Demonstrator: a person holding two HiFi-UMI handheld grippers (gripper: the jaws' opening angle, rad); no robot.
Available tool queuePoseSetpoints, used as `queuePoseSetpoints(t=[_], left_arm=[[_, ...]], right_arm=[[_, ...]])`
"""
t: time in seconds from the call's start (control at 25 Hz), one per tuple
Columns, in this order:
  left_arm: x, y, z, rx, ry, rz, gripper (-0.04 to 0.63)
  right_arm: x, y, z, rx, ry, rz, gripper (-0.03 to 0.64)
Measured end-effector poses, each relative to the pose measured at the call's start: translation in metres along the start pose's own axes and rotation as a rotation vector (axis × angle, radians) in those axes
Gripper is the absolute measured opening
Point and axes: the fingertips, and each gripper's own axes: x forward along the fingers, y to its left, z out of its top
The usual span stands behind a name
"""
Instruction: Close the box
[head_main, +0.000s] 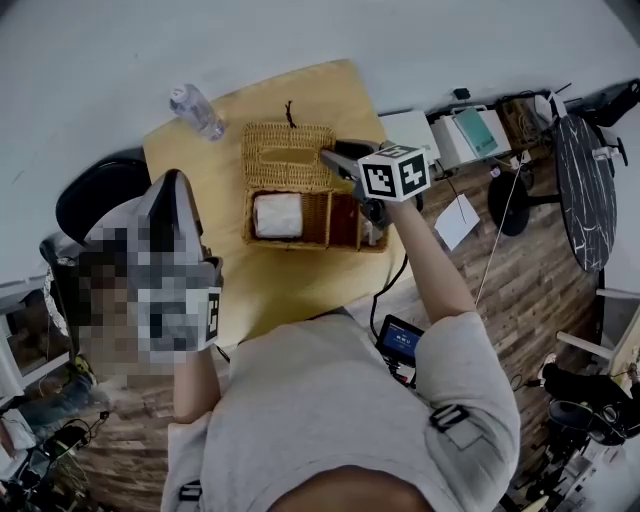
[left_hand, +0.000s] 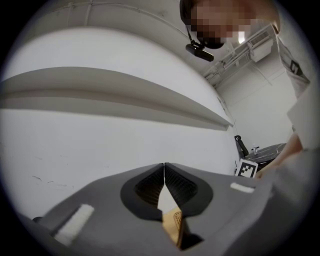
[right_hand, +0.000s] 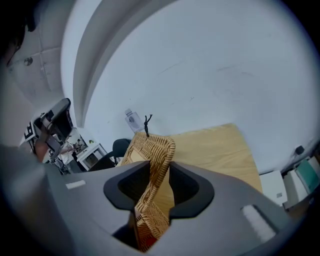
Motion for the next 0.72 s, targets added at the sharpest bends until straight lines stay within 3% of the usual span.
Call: queuePoseSetpoints(t=[0.4, 0.72], left_arm=[[-0.034, 0.015, 0.007, -0.019, -0.027, -0.026, 0.061], [-0.062, 0.022, 0.009, -0.044, -0.039, -0.054, 0.061]], right_arm=[[-0.021, 0.027, 0.006, -0.139, -0.065, -0.180, 0.117], [-0.041, 0.051, 0.005, -0.188, -0.122, -0.276, 0.117]])
